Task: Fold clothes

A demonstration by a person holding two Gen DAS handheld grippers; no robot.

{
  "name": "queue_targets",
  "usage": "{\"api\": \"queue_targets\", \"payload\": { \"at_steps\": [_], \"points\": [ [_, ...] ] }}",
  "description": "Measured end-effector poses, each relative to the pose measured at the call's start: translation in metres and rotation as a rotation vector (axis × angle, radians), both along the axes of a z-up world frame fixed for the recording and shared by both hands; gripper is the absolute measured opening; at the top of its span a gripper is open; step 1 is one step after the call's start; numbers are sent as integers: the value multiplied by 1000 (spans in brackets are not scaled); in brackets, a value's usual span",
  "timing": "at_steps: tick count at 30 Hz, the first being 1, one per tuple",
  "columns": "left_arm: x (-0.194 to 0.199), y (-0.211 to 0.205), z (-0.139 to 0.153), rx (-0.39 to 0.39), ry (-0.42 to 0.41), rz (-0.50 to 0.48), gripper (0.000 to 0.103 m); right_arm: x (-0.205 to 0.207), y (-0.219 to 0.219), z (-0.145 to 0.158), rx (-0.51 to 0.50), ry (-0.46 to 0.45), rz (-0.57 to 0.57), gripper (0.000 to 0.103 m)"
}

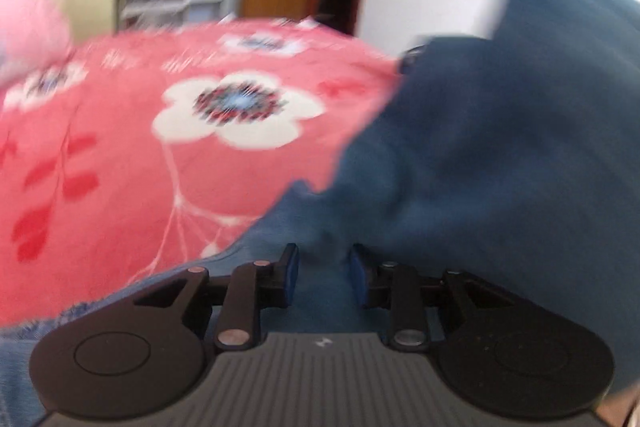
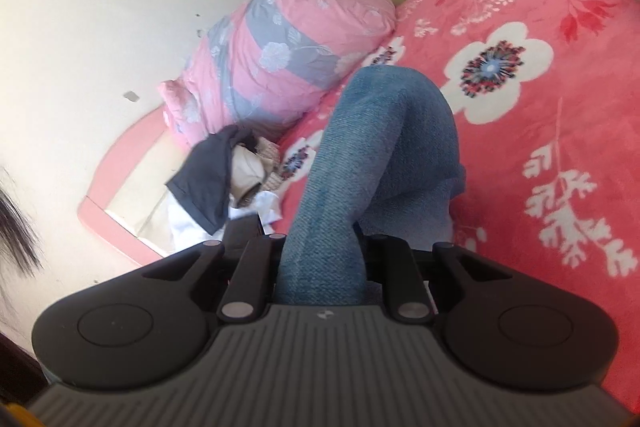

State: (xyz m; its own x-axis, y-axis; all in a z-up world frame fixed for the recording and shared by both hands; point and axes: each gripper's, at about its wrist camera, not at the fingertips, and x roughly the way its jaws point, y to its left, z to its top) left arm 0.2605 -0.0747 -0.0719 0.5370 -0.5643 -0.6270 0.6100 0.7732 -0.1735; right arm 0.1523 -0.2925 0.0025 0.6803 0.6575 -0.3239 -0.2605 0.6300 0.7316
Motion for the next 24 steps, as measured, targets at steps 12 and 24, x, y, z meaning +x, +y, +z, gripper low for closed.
{"api": "queue_targets", "payload": {
  "at_steps": [12, 24],
  "points": [
    [-29, 117, 59, -285, 2, 247, 33, 17, 8, -9, 120, 50, -27, 15],
    [-148, 300, 142, -181, -205, 536, 40, 64, 140, -3, -138, 109, 85, 16]
  ]
}}
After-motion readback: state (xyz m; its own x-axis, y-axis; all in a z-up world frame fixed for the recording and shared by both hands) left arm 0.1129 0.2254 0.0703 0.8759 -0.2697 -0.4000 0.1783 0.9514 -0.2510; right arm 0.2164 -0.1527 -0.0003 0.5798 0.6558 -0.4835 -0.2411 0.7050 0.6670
